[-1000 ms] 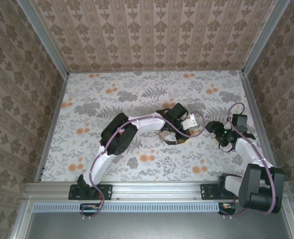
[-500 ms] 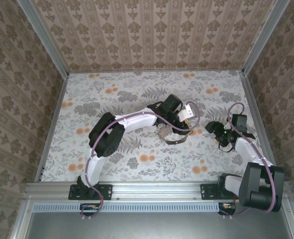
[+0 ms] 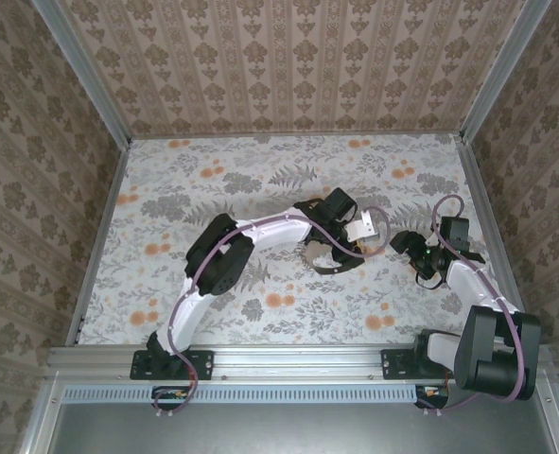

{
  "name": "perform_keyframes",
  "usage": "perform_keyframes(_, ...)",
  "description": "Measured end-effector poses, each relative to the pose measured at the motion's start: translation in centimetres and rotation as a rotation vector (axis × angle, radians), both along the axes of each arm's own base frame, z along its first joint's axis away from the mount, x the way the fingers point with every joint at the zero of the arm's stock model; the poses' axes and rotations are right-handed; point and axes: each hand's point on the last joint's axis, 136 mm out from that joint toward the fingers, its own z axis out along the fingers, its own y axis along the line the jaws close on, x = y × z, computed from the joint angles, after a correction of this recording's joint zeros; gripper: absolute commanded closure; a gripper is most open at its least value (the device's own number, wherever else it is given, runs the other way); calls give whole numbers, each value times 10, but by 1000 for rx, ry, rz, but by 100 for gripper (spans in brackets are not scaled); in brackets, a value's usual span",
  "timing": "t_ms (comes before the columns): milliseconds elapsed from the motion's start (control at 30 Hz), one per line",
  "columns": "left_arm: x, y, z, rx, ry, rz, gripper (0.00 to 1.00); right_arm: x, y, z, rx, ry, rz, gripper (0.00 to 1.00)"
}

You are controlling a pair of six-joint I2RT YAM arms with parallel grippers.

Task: Put the keys on the keyring

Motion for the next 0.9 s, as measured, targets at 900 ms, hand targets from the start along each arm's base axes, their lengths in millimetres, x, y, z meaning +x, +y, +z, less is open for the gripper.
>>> perform_keyframes(900,21,-10,-10,3,-54,26,51,-1,0,0,-2,2,3,23)
